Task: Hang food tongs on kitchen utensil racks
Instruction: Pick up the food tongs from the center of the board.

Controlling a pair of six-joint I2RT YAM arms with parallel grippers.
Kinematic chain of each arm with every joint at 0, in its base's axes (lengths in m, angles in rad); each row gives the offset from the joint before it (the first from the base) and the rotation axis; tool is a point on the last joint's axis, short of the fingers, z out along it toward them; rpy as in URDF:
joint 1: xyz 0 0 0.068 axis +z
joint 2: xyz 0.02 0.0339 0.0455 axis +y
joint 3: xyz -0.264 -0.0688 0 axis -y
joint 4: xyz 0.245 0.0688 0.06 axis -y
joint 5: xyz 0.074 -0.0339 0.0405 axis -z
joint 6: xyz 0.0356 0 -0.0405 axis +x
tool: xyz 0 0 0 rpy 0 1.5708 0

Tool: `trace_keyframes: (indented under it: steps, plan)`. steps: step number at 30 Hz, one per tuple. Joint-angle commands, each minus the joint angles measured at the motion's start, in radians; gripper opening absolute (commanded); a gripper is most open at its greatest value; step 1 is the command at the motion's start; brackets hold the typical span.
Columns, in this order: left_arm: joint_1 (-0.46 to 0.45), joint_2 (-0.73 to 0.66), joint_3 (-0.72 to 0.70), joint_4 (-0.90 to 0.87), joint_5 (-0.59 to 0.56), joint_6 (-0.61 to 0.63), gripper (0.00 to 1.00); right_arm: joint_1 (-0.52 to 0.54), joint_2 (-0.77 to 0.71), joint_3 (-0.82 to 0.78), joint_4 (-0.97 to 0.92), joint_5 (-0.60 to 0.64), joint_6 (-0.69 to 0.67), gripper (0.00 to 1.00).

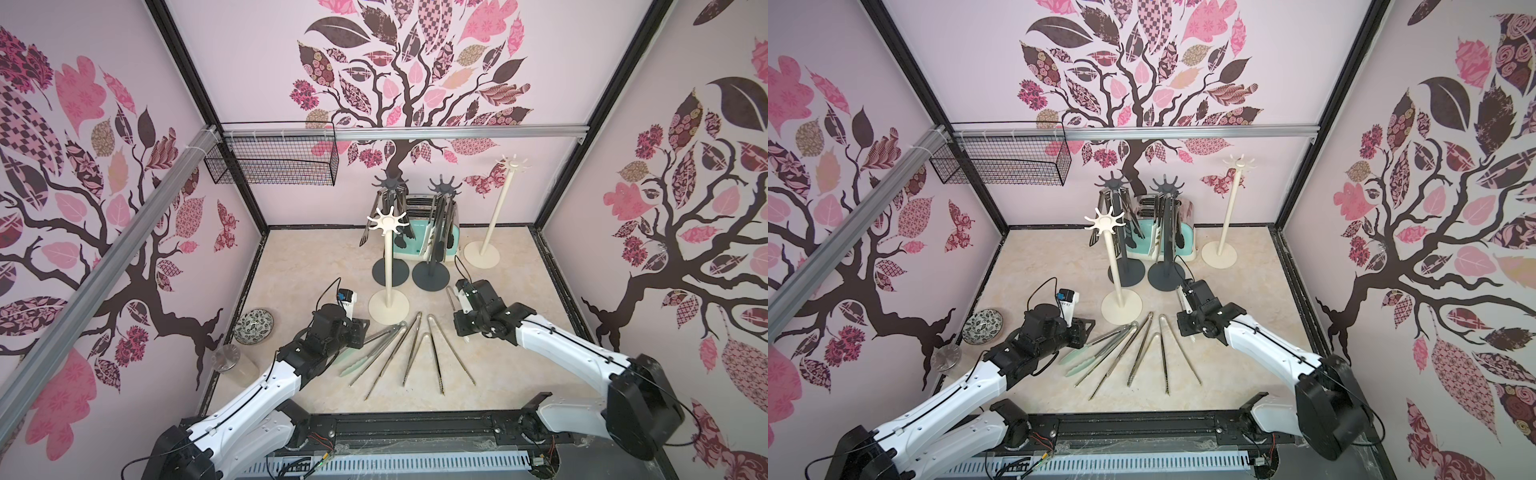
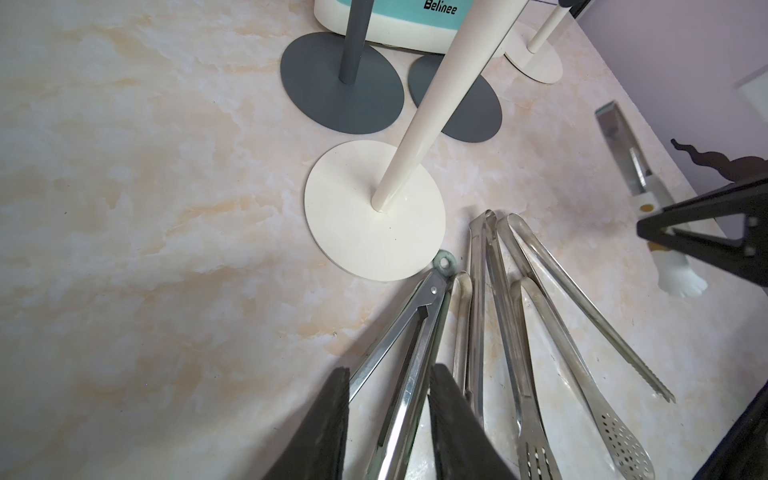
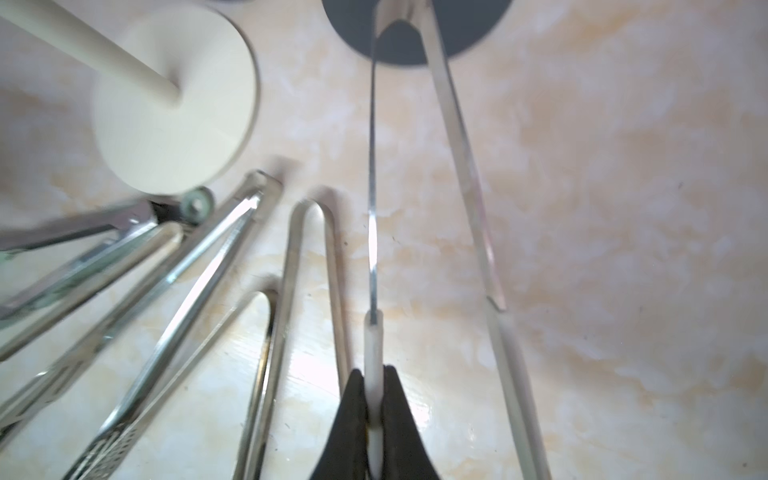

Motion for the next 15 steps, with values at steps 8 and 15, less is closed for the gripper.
trace_keyframes:
  steps: [8, 15]
  plan:
    - [-0.002, -0.033, -0.019, 0.058, 0.034, 0.017, 0.35, 0.005, -0.219, 0.040, 0.194, -0.217, -0.224, 0.00]
    - [-0.003, -0.045, -0.032, 0.075, 0.047, 0.017, 0.35, 0.004, -0.273, 0.062, 0.360, -0.305, -0.228, 0.00]
